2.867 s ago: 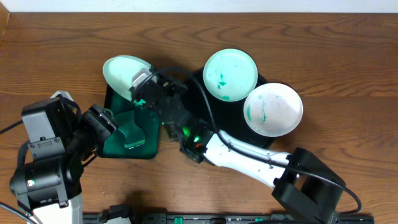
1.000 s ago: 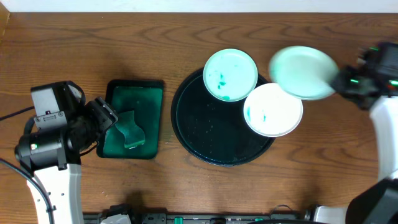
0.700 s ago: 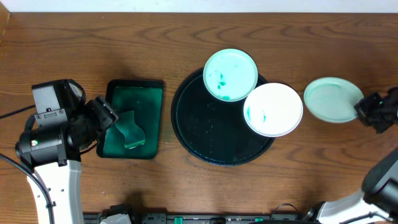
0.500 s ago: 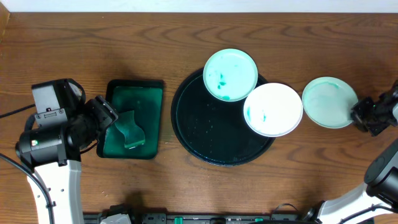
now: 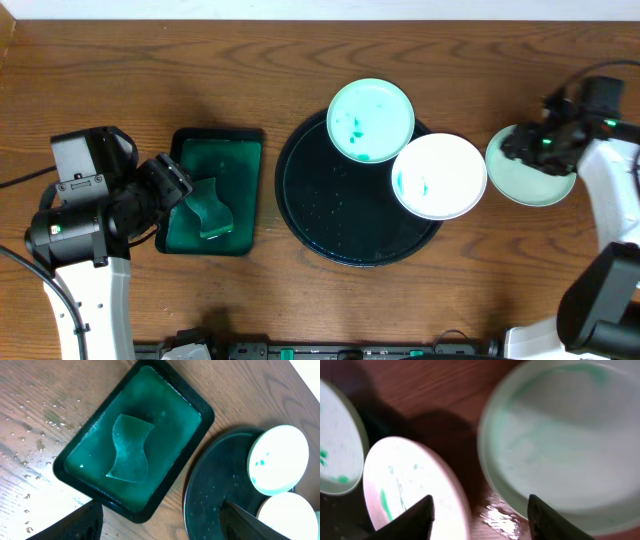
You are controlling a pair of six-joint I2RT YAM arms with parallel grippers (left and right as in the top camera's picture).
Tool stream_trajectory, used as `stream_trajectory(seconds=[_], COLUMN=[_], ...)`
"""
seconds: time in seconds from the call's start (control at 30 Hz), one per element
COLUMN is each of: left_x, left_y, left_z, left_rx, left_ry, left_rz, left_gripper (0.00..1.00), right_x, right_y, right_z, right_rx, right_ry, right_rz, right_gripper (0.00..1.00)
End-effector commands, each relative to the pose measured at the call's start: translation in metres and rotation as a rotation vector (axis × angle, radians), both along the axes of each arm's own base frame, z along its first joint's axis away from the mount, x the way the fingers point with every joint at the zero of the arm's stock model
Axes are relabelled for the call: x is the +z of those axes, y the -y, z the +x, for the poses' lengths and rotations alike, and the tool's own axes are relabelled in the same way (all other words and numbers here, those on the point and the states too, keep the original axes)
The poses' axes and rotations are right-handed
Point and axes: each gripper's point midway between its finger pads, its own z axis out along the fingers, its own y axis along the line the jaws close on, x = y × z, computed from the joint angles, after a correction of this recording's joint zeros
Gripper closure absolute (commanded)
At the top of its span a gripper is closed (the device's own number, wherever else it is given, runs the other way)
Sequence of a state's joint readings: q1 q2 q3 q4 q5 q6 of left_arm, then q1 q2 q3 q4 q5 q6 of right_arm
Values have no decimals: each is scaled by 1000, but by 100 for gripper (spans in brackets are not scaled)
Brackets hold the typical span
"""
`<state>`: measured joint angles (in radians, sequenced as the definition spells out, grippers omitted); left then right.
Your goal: Clean dirty plates on tray and stack at the side
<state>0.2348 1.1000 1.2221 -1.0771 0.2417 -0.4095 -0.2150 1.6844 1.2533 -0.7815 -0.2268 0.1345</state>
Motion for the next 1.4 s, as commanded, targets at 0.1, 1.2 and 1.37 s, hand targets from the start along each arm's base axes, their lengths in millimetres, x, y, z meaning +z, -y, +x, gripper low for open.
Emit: stream_trajectory(seconds=[0.1,1.2,1.37], left_x=[7,-4,-4], left_y=[10,56,56], left_z=[2,13,13], left_rx=[-110,-313,-313], left_ry=[29,1,2], left_rz=[-2,6,7], left_gripper=[26,26,26], right_x=[-61,-3,-35], right_y=[-11,-59,-34], right_z=[-8,-3,-19], right_rx=[25,176,107], right_ry=[-167,22,-83], right_rz=[-159,48,233], right_gripper=[41,21,28])
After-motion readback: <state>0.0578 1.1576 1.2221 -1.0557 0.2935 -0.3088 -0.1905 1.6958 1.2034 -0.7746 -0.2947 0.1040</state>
